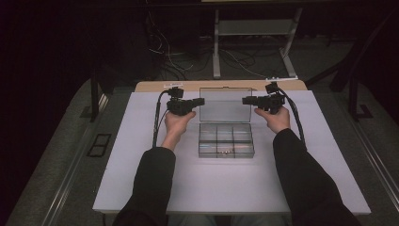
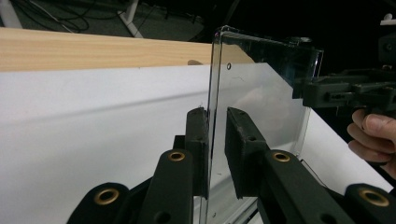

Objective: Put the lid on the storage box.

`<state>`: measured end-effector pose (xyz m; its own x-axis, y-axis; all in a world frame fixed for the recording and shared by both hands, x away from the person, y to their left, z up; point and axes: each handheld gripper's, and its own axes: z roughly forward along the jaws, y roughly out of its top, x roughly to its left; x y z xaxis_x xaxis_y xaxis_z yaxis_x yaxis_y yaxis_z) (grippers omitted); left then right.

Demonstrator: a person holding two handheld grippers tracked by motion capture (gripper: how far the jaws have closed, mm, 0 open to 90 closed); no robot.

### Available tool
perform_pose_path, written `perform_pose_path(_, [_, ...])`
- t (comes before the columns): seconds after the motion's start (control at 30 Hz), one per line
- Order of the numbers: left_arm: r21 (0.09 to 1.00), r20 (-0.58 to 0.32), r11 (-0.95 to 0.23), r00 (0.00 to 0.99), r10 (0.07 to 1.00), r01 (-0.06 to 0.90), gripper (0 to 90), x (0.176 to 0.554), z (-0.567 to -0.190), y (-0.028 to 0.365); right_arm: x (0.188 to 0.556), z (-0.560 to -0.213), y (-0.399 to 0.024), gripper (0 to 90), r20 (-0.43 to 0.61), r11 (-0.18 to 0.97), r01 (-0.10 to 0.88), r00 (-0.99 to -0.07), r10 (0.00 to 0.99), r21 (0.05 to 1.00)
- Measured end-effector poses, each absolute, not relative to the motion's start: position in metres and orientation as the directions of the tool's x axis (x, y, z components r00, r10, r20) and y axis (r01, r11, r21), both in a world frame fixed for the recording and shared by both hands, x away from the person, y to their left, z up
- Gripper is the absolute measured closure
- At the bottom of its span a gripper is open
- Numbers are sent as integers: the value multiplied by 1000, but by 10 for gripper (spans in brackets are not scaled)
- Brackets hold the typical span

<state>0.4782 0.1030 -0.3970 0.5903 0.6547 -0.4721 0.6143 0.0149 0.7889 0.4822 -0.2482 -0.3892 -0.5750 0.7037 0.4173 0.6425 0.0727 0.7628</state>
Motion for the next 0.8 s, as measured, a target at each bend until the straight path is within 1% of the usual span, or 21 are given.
perform_pose_path(0.1, [801,-453,1,605,655,599,764,474,-395,103,479,-386,-248,666,405,88,633,-590,699,769])
perform_pose_path(0.33, [804,-470,12,623,625,594,734,466,-393,107,471,-379,-248,666,390,119,621,-617,684,775])
perform_pose_path(0.5, [820,-468,20,650,598,572,708,457,-393,110,460,-376,-249,656,384,119,604,-634,672,788])
perform_pose_path(0.8, [839,-431,-11,676,598,544,660,446,-386,111,447,-374,-250,644,364,136,581,-658,659,803])
